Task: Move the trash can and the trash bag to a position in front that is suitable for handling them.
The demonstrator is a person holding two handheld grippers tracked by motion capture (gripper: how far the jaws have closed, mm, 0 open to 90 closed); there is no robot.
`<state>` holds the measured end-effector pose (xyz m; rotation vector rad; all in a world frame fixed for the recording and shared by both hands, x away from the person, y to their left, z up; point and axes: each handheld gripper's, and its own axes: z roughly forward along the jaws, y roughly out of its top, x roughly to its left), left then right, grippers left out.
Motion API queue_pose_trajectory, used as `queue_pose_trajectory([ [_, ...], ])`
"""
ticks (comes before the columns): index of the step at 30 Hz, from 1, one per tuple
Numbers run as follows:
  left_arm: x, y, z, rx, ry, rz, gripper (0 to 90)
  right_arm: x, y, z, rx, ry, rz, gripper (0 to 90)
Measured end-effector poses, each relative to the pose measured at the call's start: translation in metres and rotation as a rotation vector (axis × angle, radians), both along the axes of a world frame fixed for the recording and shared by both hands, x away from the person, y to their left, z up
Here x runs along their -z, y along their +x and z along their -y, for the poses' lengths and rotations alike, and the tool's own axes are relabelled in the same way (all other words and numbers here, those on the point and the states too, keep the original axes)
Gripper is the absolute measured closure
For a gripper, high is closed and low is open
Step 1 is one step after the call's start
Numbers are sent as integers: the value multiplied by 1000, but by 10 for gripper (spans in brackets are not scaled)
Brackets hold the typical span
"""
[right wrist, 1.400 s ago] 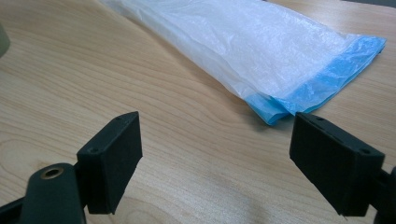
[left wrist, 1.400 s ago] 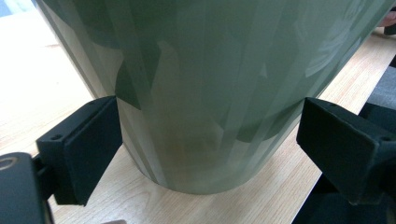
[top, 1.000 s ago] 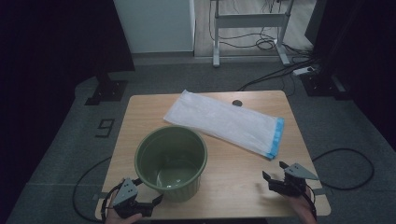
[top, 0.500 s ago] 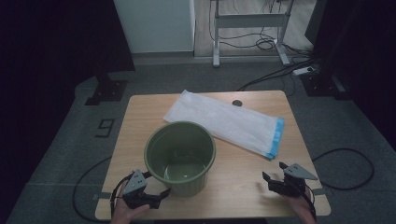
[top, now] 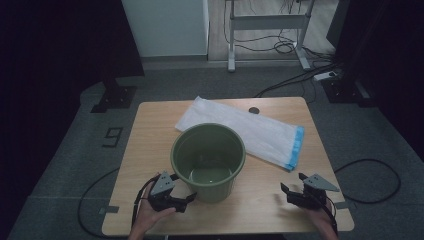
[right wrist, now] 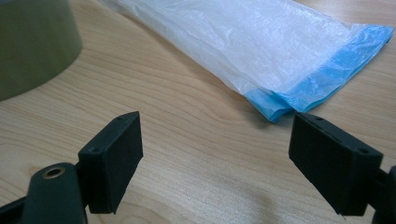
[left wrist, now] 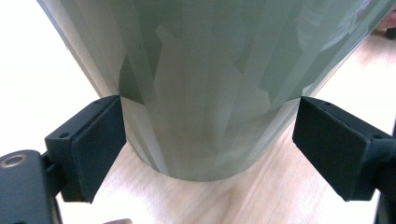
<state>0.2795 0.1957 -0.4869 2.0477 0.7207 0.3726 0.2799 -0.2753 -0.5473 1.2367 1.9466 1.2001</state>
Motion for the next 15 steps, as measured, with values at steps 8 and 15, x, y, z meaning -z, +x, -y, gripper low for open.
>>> queue_pose_trajectory([
  [8,0,15,20,-1,9,-14,96,1,-1,-3,-8,-17,0,172],
  [15,1,26,30,-11,-6,-33,97,1,-1,-4,-17,-21,3,172],
])
